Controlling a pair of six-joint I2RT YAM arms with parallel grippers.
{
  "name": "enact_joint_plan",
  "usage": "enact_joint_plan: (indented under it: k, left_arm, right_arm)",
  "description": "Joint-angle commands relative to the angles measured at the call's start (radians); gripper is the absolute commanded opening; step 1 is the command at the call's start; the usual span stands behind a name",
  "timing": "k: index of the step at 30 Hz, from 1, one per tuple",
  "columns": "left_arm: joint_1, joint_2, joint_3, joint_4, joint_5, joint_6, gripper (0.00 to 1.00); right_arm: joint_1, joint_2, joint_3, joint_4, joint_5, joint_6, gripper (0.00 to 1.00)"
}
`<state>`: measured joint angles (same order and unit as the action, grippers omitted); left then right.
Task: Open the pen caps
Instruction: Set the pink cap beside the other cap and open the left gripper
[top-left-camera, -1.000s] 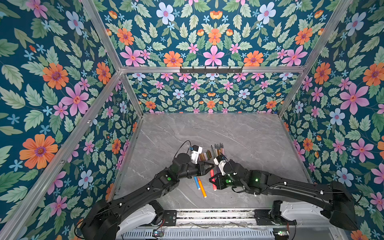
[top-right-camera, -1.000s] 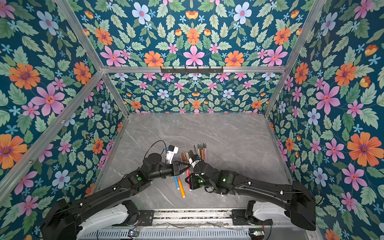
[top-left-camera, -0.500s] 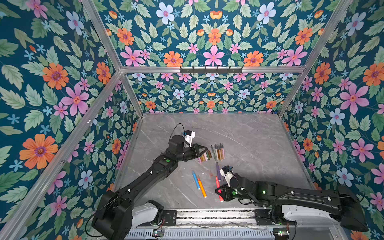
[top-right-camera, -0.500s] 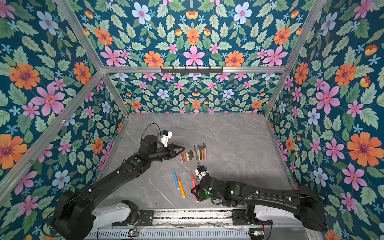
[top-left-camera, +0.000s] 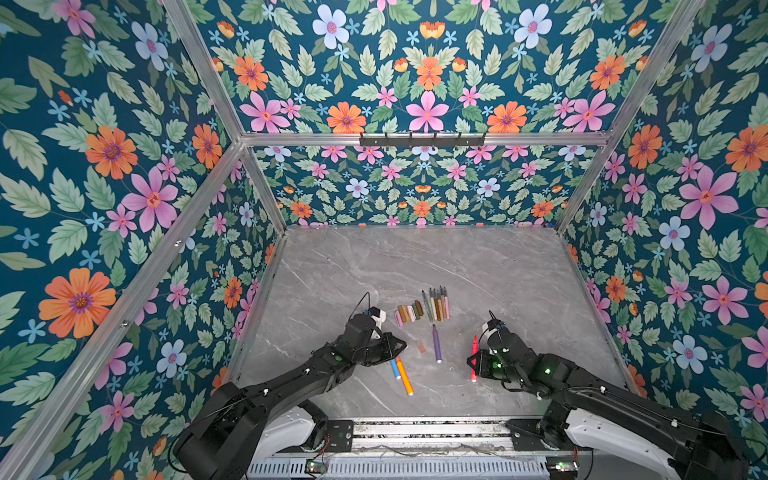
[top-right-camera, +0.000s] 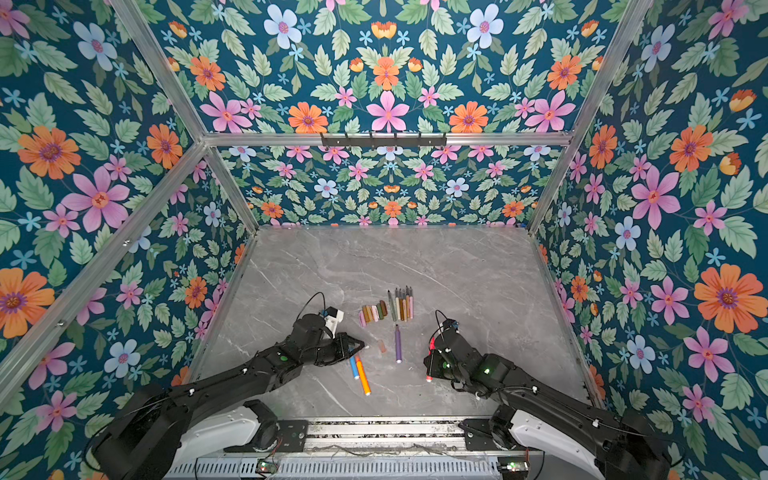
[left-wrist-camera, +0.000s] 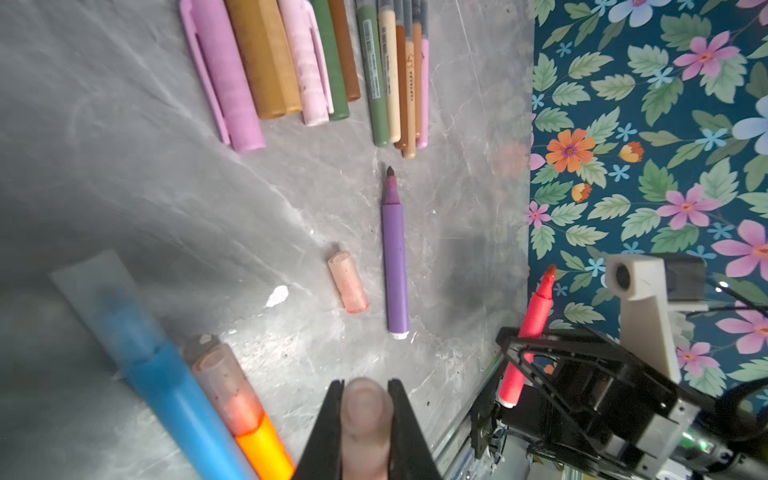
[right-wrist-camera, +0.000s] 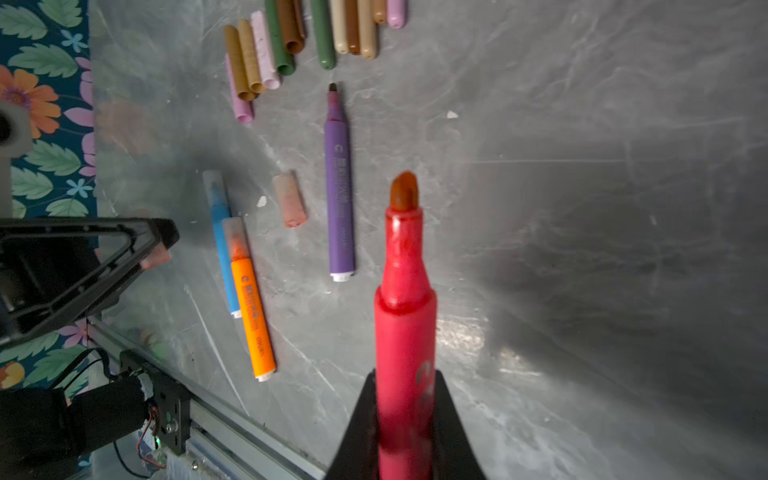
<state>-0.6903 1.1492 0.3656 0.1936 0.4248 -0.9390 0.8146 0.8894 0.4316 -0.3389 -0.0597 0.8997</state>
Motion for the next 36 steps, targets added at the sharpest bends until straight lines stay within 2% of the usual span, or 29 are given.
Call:
enact_joint_plan:
  k: [1,5,8,21,29,32,36]
  left_arm:
    - [-0.018,0.047,0.021,0.018,-0.061,0.0,0.04]
    - [-0.049,0.143,0.048,0.054,-0.06,0.0,0.13]
    - [-0.077,0.194,0.071,0.064,-0.084,0.0,0.15]
    - [-0.082,0.351,0.111,0.159,-0.048,-0.013,0.22]
    - [-0.083,0.378,0.116,0.175,-0.044,-0.016,0.23]
    - [-0.082,0.379,0.116,0.175,-0.044,-0.015,0.3]
    - [-0.082,0.374,0.118,0.173,-0.047,-0.014,0.33]
  right_arm:
    - [-0.035,0.032,0.011,0.023,-0.068,-0.065,0.0]
    - [-0.039,0.086,0.012,0.037,-0.073,-0.08,0.0]
    - [-0.039,0.095,-0.01,0.051,-0.077,-0.074,0.0]
    - [-0.038,-0.044,-0.074,-0.017,-0.035,-0.059,0.0]
    - [-0.038,-0.04,-0.108,0.007,-0.034,-0.047,0.0]
    - [-0.038,-0.045,-0.115,0.008,-0.034,-0.045,0.0]
    - [-0.038,-0.049,-0.118,0.008,-0.035,-0.042,0.0]
